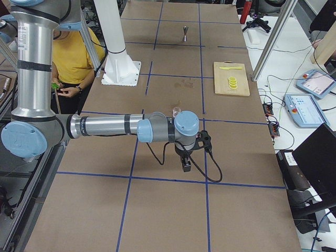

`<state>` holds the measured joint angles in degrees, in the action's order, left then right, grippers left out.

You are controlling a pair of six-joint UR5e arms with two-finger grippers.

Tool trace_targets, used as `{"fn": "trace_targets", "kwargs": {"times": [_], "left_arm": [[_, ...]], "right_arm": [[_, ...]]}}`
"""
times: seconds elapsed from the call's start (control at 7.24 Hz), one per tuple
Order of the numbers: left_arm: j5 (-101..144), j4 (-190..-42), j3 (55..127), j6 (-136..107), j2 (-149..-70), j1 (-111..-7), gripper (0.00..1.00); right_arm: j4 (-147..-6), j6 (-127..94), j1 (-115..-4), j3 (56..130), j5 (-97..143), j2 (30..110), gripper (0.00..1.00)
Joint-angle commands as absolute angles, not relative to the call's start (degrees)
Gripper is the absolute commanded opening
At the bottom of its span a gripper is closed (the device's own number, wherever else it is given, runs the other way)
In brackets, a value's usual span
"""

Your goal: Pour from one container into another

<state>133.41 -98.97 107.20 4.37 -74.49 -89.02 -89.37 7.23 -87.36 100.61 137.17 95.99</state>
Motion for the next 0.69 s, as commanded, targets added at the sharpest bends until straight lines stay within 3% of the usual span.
{"fn": "trace_targets", "kwargs": {"times": [0.0, 0.55], "left_arm": [[133.24, -96.61, 106.7, 2.29, -75.85, -87.9, 1.0], [132.46, -92.74, 108.81, 4.22, -74.27, -86.93, 1.0]], "right_arm": [[-89.47, 7.29, -87.28, 100.37, 136.84, 95.98, 1.0], [-89.83, 3.36, -87.36, 99.5, 137.37, 96.06, 1.0]]}}
